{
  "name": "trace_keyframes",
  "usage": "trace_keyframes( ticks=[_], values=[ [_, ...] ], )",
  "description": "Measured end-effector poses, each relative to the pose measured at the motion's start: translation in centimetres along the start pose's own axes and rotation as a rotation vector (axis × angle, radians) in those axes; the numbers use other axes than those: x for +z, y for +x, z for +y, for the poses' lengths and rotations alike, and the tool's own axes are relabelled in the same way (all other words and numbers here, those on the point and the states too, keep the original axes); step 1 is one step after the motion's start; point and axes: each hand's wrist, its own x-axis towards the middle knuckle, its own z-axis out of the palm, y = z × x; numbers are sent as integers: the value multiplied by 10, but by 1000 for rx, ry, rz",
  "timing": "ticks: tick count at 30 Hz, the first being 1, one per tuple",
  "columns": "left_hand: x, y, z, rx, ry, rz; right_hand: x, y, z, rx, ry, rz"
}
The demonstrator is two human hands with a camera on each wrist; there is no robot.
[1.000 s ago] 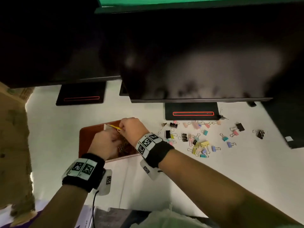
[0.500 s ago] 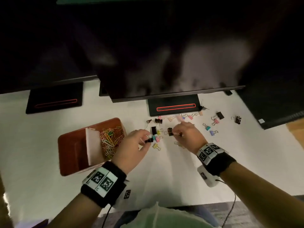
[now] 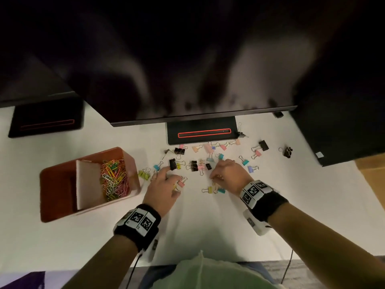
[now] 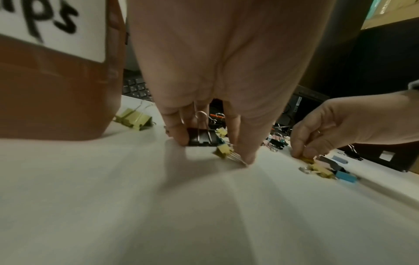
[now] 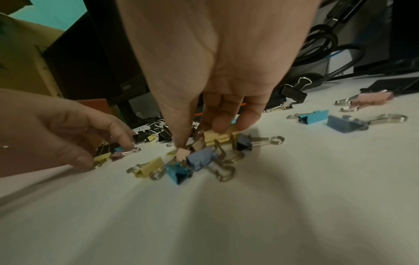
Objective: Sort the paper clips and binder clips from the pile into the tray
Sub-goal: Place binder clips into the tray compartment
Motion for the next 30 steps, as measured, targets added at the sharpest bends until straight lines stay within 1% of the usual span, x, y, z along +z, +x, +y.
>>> trace_keyframes(
  ticks=[3, 5, 8, 12, 14, 15, 17, 18, 20, 22, 24, 26, 27, 30],
  values=[
    [-4, -6, 2, 1, -23, 14, -1, -2, 6, -28, -23, -22],
    [-6, -7, 3, -18, 1, 35, -3, -2, 8, -35, -23, -41],
    [-3, -3, 1, -43, -15, 69, -8, 4, 6, -50, -75, -103],
    [-4, 2, -4, -40, -97, 129, -6, 1, 7, -98, -133, -84],
    [-6, 2, -7, -46, -122, 154, -7, -5, 10, -104, -96, -82],
    [-7, 2, -7, -50, -131, 172, -9, -7, 12, -103, -61, -51],
    [-9, 1, -6, -46, -86, 225, -13, -10, 19, -82, -7, 81],
    [-11, 2, -3, -46, -38, 244, -16, -10, 23, -54, 9, 147],
    [-15, 5, 5, -44, 44, 259, -23, -6, 29, 29, 24, 212],
    [-18, 12, 15, -18, 86, 212, -32, 1, 35, 103, 38, 213],
    [-16, 20, 24, 16, 133, 90, -37, 10, 39, 135, 58, 200],
    [-11, 26, 30, 43, 200, -35, -36, 15, 40, 143, 72, 154],
    [-8, 28, 32, 58, 238, -76, -34, 15, 39, 138, 80, 129],
    [-3, 28, 33, 121, 275, -129, -26, 6, 33, 116, 92, 69]
  ],
)
